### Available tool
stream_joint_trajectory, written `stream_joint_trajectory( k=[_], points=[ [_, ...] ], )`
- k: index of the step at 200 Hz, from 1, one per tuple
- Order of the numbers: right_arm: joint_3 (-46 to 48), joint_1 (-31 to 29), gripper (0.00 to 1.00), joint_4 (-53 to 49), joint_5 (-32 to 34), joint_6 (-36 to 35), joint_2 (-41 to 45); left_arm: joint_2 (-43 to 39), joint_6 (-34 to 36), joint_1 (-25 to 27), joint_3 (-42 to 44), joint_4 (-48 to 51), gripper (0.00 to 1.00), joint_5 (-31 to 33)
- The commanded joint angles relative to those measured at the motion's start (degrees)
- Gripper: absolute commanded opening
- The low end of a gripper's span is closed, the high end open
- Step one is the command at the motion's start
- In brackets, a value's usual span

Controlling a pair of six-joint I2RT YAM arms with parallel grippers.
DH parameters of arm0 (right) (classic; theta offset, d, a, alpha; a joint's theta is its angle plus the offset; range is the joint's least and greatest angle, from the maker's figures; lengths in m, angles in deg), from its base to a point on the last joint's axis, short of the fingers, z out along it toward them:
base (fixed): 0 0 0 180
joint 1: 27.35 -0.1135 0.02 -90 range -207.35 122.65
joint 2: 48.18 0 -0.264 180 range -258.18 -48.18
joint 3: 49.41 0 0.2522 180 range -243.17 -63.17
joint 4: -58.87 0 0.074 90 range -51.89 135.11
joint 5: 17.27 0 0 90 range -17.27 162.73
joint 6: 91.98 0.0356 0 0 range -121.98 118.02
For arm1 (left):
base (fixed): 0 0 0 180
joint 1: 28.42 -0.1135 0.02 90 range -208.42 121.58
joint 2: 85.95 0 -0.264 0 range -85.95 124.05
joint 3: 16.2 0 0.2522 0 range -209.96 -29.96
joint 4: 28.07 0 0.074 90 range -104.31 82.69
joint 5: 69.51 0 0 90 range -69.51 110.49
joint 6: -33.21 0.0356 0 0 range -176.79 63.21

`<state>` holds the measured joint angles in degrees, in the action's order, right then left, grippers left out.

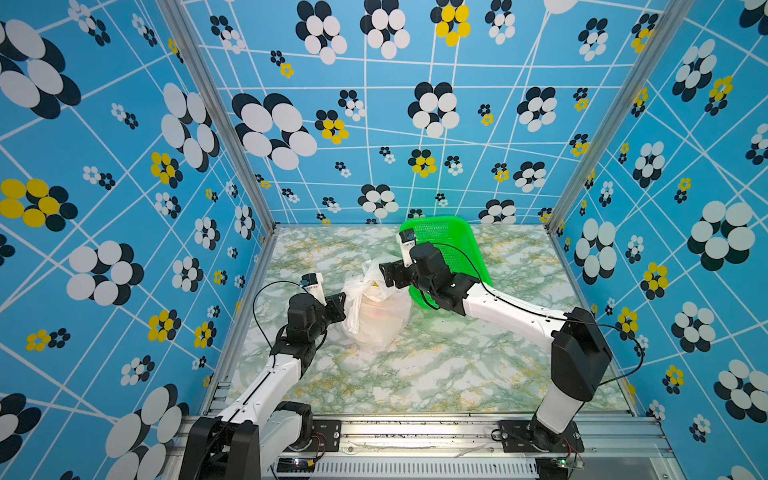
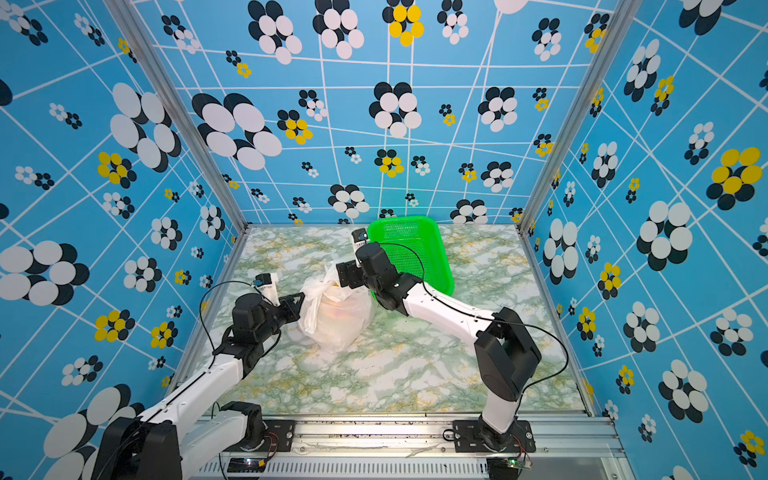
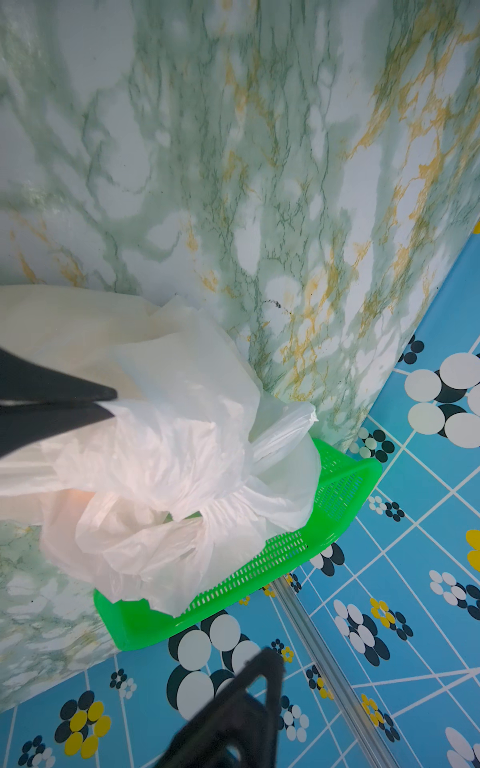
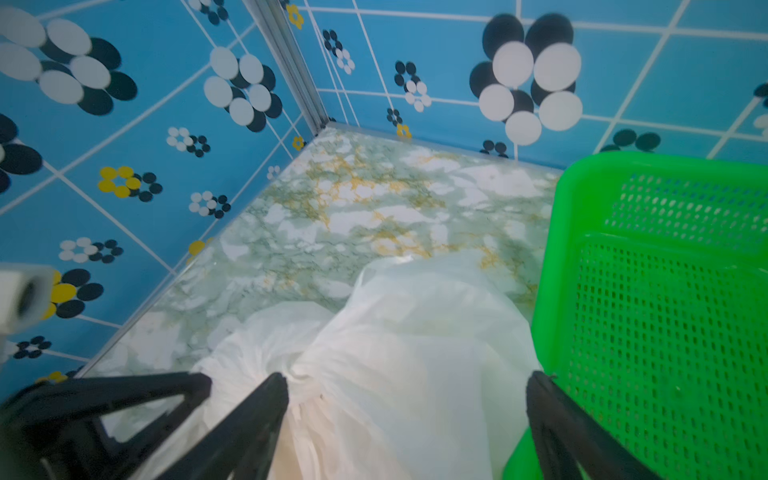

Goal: Untie the knot of the plastic bag and take out the fruit

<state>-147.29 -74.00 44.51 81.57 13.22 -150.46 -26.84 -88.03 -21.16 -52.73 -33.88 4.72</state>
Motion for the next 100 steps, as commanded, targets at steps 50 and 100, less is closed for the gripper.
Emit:
stream_joint_trajectory(
  k=[50,100],
  points=[
    [-12.17,-0.36,0.89,-12.78,-7.54,-1.34,-12.62,-0.23,1.67,0.48,-1.66,0.41,0.0,0.3],
    [-15.79,-0.23,0.56,-15.0,-4.05,-0.67,-16.33,-0.84,1.44,0.5,-1.11,0.32,0.0,0.56]
  ],
)
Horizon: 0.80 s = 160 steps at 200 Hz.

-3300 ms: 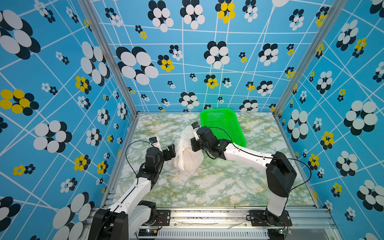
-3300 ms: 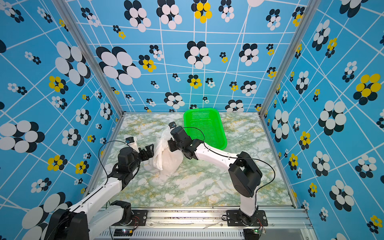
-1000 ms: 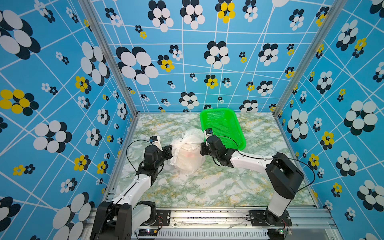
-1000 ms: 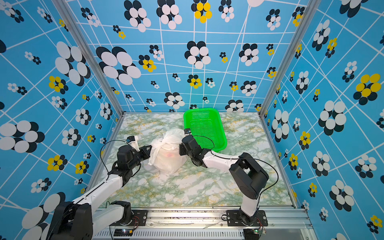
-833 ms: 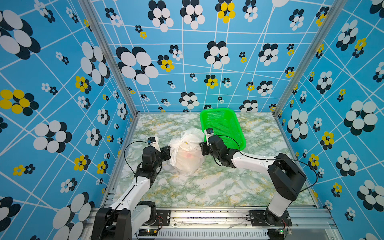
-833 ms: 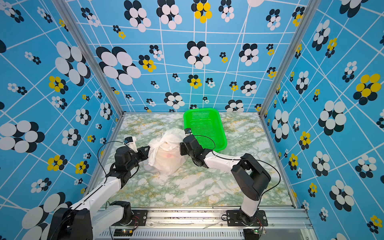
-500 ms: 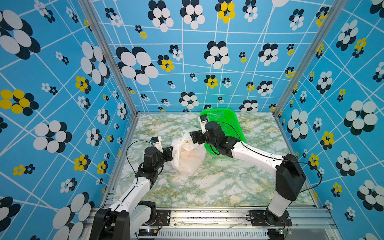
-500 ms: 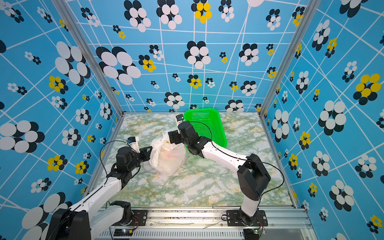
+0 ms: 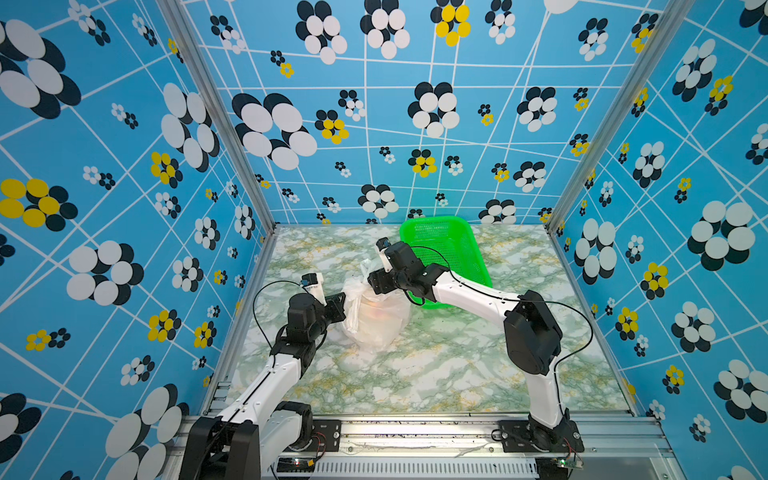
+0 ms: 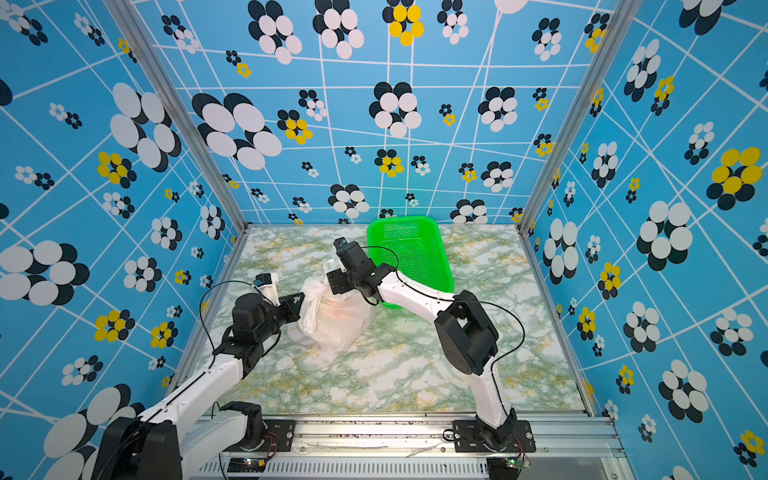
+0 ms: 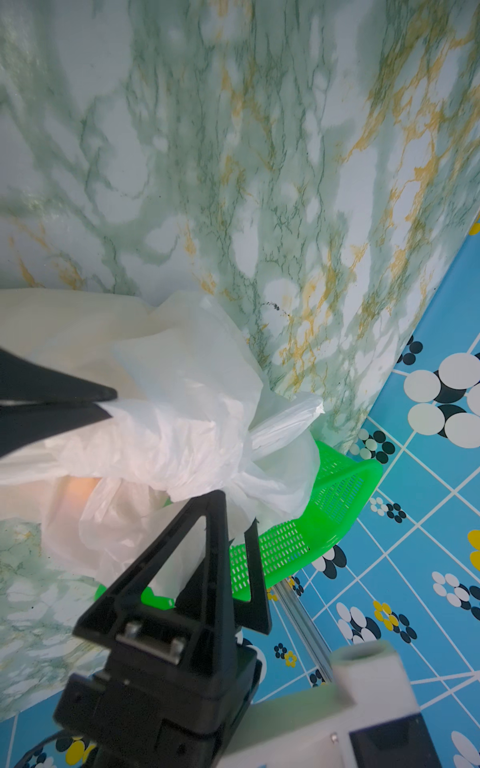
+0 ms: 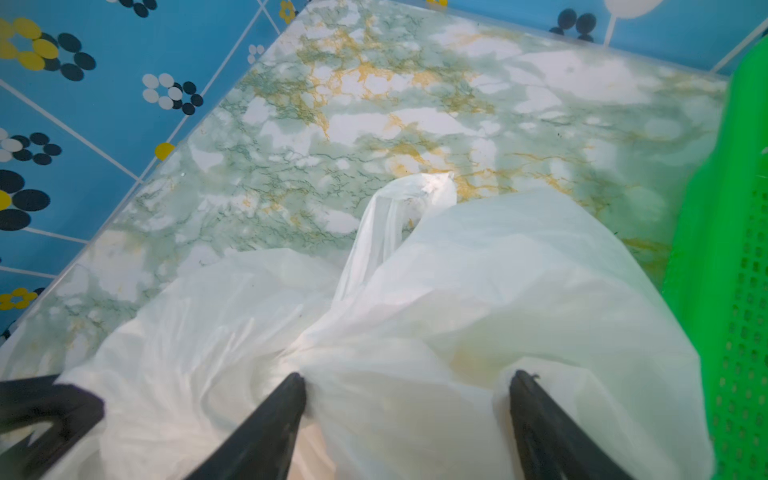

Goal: Untie the knot of the plastic bag and take out the fruit

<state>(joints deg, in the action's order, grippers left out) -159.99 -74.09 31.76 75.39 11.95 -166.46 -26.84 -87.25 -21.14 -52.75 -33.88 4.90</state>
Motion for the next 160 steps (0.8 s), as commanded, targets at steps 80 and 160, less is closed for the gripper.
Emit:
stream_joint_trajectory(
  k=[80,160],
  points=[
    [7.85,1.18,0.0,6.91,10.56,4.68,8.02,-5.27,-1.31,-1.96,1.22,2.68,0.0,6.18],
    [34.7,4.34,0.0,27.62,18.32,15.79,21.94,-20.38,-6.0,-9.6,7.99,6.06,0.0,9.17]
  ],
)
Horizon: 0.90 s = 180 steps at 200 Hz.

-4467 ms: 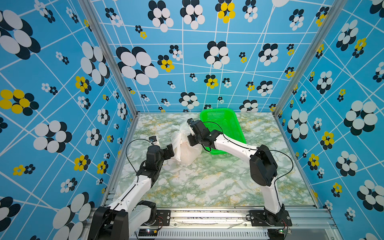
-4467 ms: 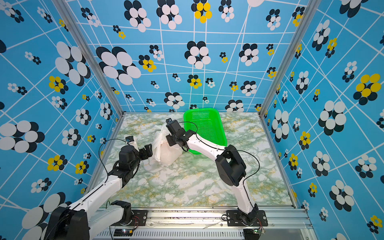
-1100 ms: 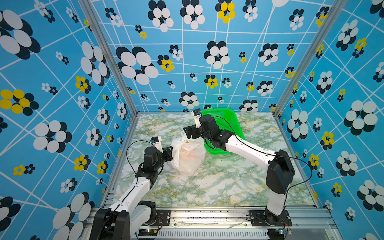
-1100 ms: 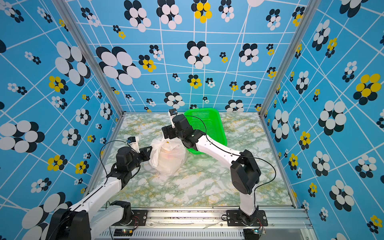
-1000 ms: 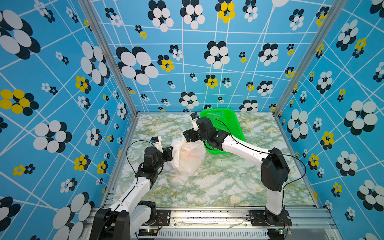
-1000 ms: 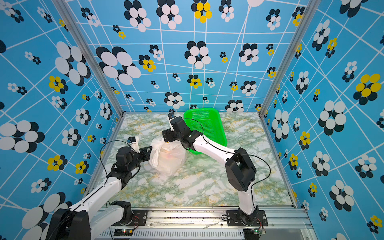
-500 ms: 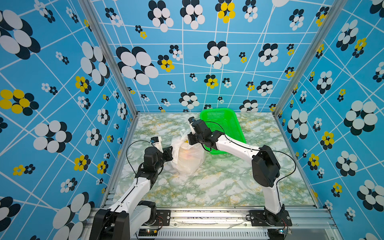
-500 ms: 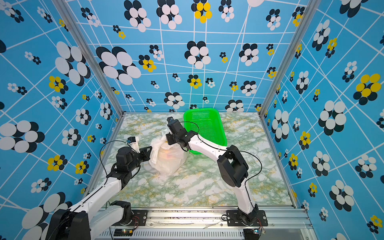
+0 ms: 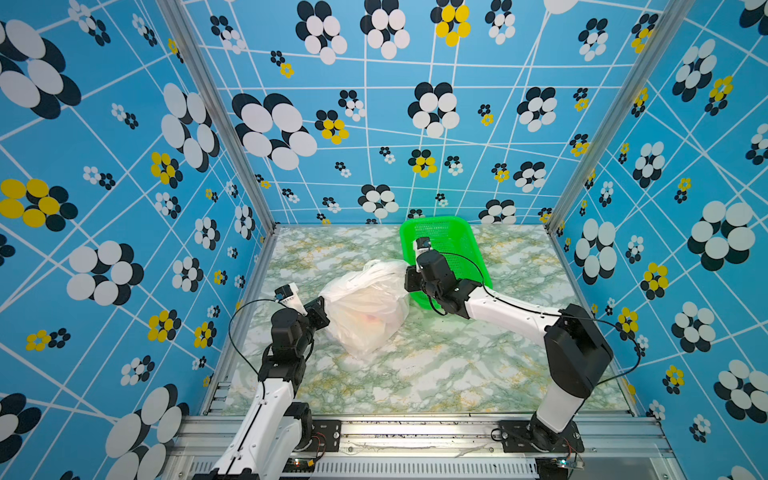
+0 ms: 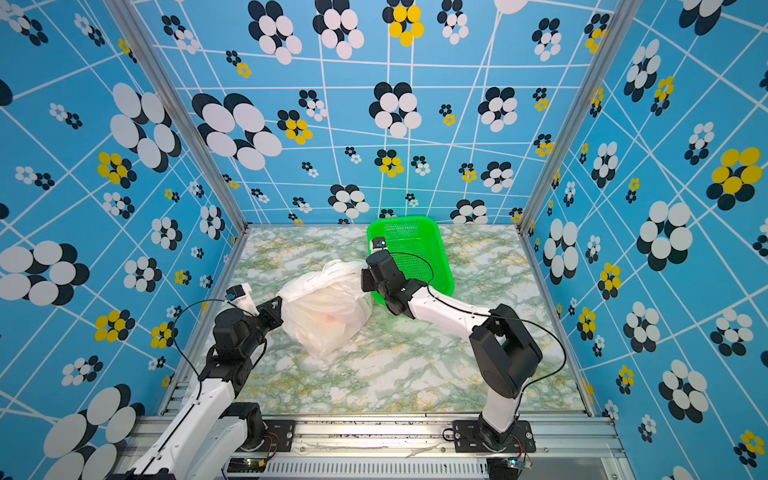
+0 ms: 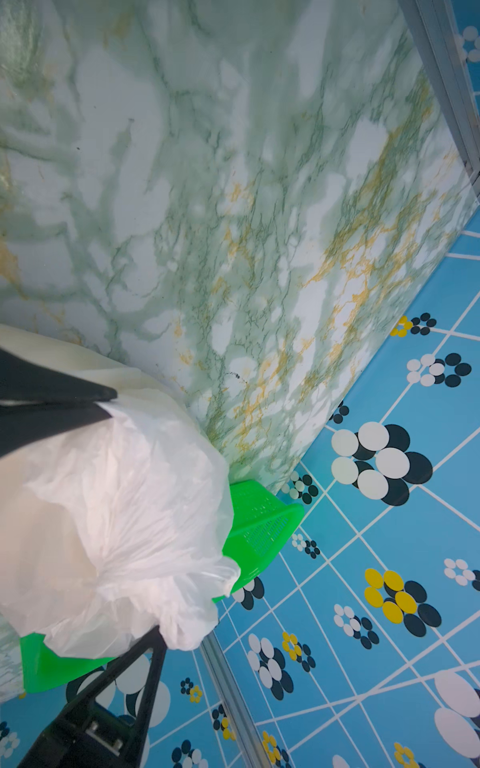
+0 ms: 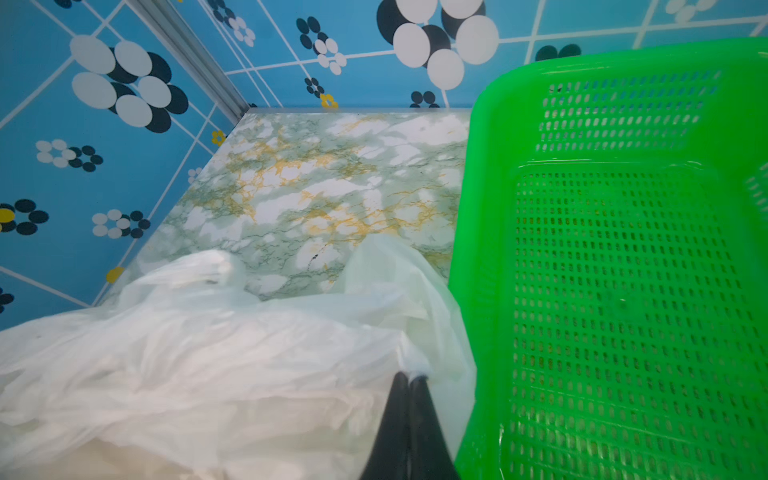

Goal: Untie the knot of the plastic bag and take out the fruit

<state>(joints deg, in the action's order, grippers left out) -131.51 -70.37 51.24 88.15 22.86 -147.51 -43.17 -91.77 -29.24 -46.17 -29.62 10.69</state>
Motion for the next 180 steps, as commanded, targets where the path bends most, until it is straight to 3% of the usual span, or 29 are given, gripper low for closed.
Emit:
stream_joint_trajectory(
  k=[1,46,114,129,156,180],
  points=[
    [6.47,0.6,0.0,8.3,5.57,4.92,3.09,-4.17,-1.53,-1.52,1.47,1.87,0.0,3.47],
    [12.86,0.57,0.0,14.06,6.03,7.36,5.0,-10.05,-2.63,-2.55,2.75,4.9,0.0,5.17],
    [13.91,0.41,0.02,15.93,0.49,0.56,7.97,-11.58,-3.21,-3.29,2.59,5.97,0.0,4.7],
    [14.41,-0.06,0.21,16.34,-0.43,-1.73,8.95,-11.76,-2.64,-3.29,1.96,6.4,0.16,3.55],
    [15.93,-2.4,0.57,16.64,-0.09,-8.53,13.08,-13.73,-1.04,-3.06,0.05,8.02,0.68,-0.96],
    [18.56,-7.67,0.79,17.96,3.65,-18.6,17.86,-17.69,0.96,-0.52,-1.46,10.35,0.89,-1.91]
  ],
)
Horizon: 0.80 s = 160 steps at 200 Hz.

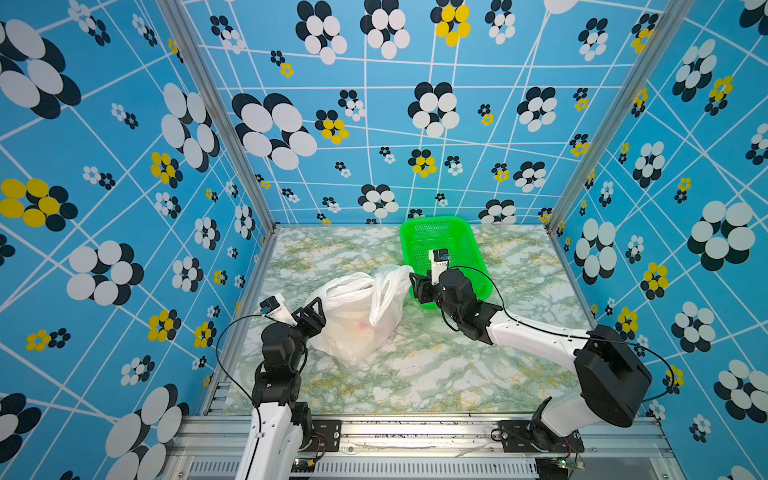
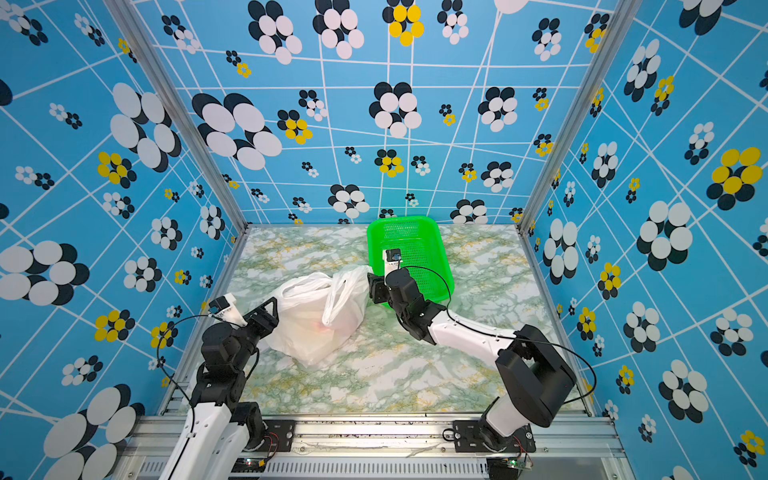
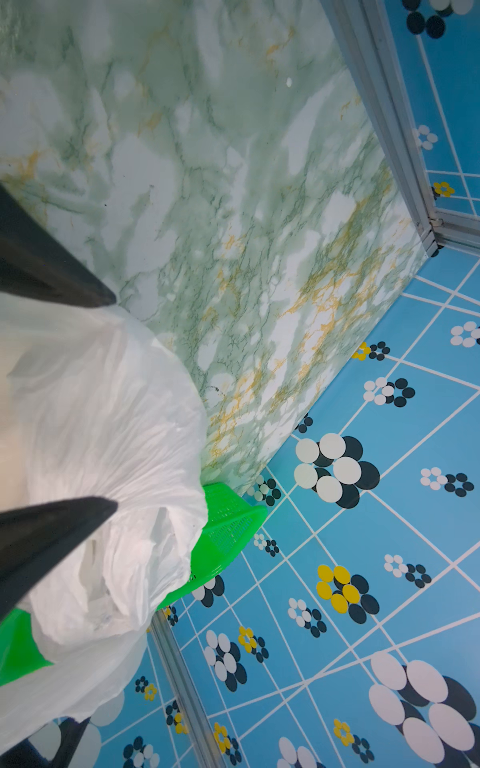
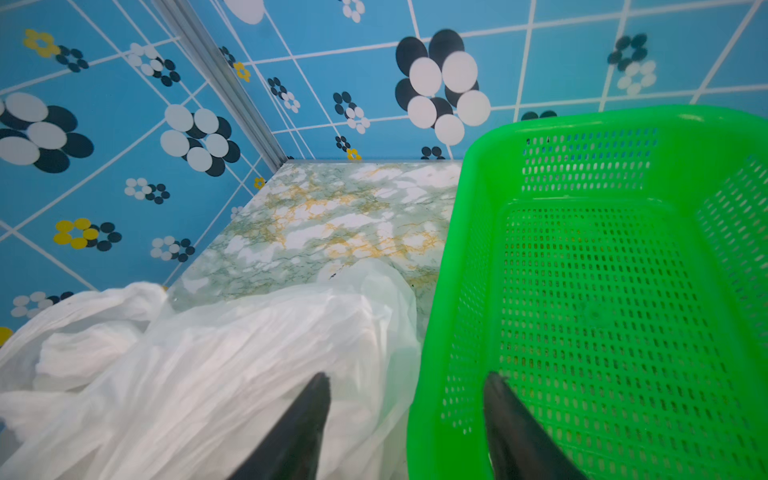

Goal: Untie the knot of the plastic bag and take out the fruit

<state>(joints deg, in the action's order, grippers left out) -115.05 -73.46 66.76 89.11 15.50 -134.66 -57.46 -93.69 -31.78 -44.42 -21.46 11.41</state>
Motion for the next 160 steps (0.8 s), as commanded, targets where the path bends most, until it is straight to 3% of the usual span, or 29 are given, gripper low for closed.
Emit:
stream_joint_trajectory(
  k=[1,25,65,104,131,160],
  points=[
    [2.25,-4.82,0.8,2.52,2.87,-11.67,5.18,-3.55,3.02,2.29,-3.25,2.35,0.89,-2.57],
    [4.82,-11.1,0.93,4.9,5.05,-22.74,7.46,-6.52,7.67,9.74,-5.24,5.82,0.96,2.97],
    [7.67,-17.89,0.99,8.21,5.86,-38.33,5.8,-6.04,14.65,22.83,-6.86,6.98,1.0,14.35],
    [10.72,-22.92,0.99,17.2,8.37,-48.04,2.14,-2.91,15.39,24.64,-7.56,6.2,1.0,16.54],
    [8.96,-23.81,0.99,19.83,10.96,-48.46,-1.21,-1.19,15.37,24.76,-7.92,5.85,1.0,16.72],
    [3.14,-23.85,0.99,27.71,22.71,-52.07,-9.64,-0.81,15.4,24.8,-8.06,6.17,1.0,17.24]
  ],
)
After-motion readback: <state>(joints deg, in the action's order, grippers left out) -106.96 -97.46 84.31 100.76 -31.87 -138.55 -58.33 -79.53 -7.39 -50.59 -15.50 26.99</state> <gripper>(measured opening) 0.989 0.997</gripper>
